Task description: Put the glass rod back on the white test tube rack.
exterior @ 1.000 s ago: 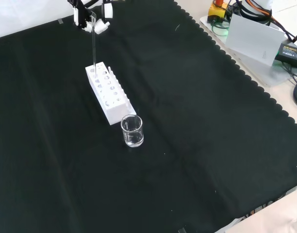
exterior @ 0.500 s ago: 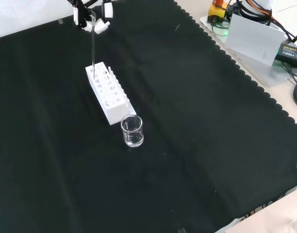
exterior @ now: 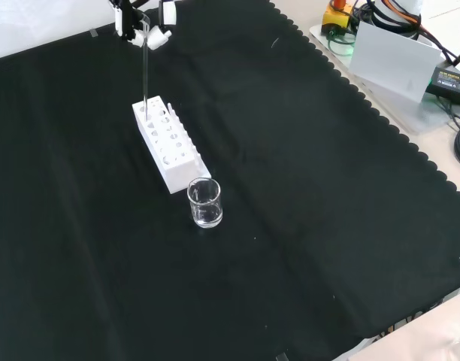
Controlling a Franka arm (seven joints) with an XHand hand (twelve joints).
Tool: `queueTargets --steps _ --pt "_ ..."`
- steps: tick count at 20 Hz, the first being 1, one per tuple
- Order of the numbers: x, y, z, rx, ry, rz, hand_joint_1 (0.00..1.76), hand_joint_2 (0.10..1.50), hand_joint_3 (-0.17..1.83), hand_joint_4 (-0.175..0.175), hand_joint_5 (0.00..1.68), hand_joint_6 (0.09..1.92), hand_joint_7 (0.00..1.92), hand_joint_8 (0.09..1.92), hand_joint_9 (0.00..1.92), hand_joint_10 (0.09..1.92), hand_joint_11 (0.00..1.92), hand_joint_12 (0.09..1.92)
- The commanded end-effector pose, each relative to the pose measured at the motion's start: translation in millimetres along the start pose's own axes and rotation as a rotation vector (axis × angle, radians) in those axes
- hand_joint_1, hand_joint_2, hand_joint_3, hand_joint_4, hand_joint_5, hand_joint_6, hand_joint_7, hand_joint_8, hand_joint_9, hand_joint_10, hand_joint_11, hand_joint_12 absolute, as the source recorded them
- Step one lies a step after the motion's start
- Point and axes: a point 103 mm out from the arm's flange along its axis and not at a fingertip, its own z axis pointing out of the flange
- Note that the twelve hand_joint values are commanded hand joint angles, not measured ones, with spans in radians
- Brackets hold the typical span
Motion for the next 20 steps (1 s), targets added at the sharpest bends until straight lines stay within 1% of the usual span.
queueTargets --steps 1,5,17,20 --pt "-0.8 -3.1 0.0 -0.002 0.001 0.001 1.19 0.53 1.01 -0.175 1.18 1.02 1.65 0.64 1.87 0.31 1.72 0.82" --pt "-0.1 -8.1 4.3 0.005 0.002 0.001 1.19 0.53 1.01 -0.175 1.18 1.02 1.65 0.64 1.87 0.31 1.72 0.82" --pt "-2.5 -6.2 11.3 0.02 0.005 0.006 1.19 0.53 1.02 -0.175 1.18 1.02 1.65 0.63 1.87 0.31 1.72 0.82" --pt "-2.3 -2.4 16.8 0.025 0.005 0.002 1.19 0.53 1.02 -0.175 1.18 1.02 1.65 0.63 1.87 0.31 1.72 0.82"
